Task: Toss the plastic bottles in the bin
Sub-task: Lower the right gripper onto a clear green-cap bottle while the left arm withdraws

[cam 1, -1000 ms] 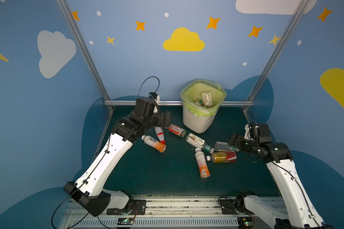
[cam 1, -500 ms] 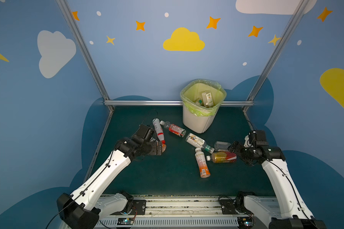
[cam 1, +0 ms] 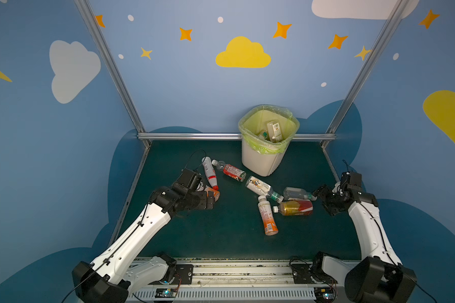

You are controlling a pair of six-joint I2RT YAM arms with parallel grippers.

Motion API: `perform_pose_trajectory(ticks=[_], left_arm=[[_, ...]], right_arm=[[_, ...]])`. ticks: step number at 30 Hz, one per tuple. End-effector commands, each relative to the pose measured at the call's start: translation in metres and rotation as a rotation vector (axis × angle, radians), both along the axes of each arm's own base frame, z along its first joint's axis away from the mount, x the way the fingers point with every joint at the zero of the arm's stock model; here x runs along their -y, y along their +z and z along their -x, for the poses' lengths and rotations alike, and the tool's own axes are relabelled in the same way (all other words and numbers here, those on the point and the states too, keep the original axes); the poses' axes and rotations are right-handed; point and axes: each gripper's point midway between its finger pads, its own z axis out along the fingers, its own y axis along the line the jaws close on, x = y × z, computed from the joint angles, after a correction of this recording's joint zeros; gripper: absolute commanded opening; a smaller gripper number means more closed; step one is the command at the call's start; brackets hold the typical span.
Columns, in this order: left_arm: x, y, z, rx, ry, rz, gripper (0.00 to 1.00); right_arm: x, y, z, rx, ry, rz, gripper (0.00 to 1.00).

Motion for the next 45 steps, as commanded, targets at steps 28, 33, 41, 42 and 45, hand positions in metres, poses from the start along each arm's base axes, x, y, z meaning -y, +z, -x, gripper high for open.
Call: perform_pose_trajectory(ticks=[28, 33, 41, 42, 45], left_arm=[[-0.002, -0.01, -0.009, -0.019, -0.019, 0.01, 1.0], [0.001, -0.009, -0.014, -0.021, -0.024, 0.013, 1.0], [0.005, -0.01, -0.022, -0.026, -0.022, 0.016, 1.0], [0.006, -0.01, -0.023, -0.026, -0.021, 0.016, 1.0], [0.007, -0.01, -0.026, -0.03, -0.021, 0.018, 1.0]], right_arm=[[0.013, -0.073, -0.043, -0.077, -0.175, -0.182, 0.8], [0.013, -0.081, -0.05, -0.081, -0.184, -0.2, 0.79], [0.008, -0.097, -0.064, -0.112, -0.172, -0.209, 0.79], [0.007, -0.098, -0.066, -0.113, -0.17, -0.207, 0.79], [0.006, -0.102, -0.072, -0.121, -0.163, -0.203, 0.79]])
